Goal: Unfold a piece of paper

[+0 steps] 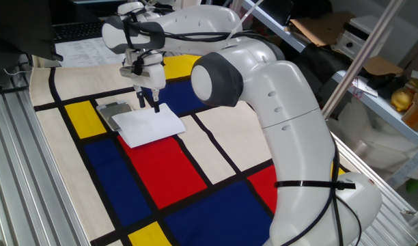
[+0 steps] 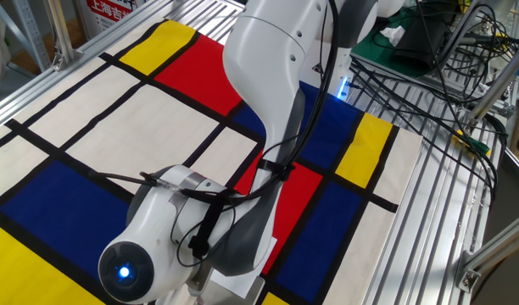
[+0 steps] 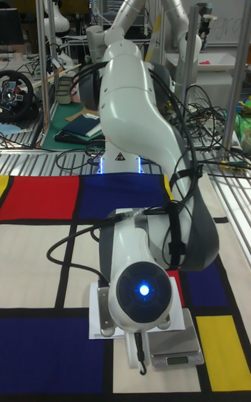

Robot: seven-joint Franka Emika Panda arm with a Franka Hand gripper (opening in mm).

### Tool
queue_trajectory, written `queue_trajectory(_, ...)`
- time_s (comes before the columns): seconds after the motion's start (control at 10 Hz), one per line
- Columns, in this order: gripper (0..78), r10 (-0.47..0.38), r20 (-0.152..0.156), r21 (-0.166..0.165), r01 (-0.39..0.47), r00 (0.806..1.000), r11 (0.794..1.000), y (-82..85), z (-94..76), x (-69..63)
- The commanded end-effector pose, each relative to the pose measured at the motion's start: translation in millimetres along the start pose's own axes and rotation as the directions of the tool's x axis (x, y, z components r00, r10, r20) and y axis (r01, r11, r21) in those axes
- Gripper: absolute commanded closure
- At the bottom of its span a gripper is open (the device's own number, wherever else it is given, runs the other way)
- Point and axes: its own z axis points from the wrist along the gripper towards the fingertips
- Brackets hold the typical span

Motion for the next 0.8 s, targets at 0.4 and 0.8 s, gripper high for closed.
queue_trajectory(0.4, 0.1, 0.008, 0.005, -0.02, -0.008, 1.0, 1.0, 3.0, -15.4, -38.4)
queue_trajectory(0.8, 0.1, 0.105, 0.0, -0.055, -0.105, 0.994, 0.993, 6.3, -12.3, -51.9)
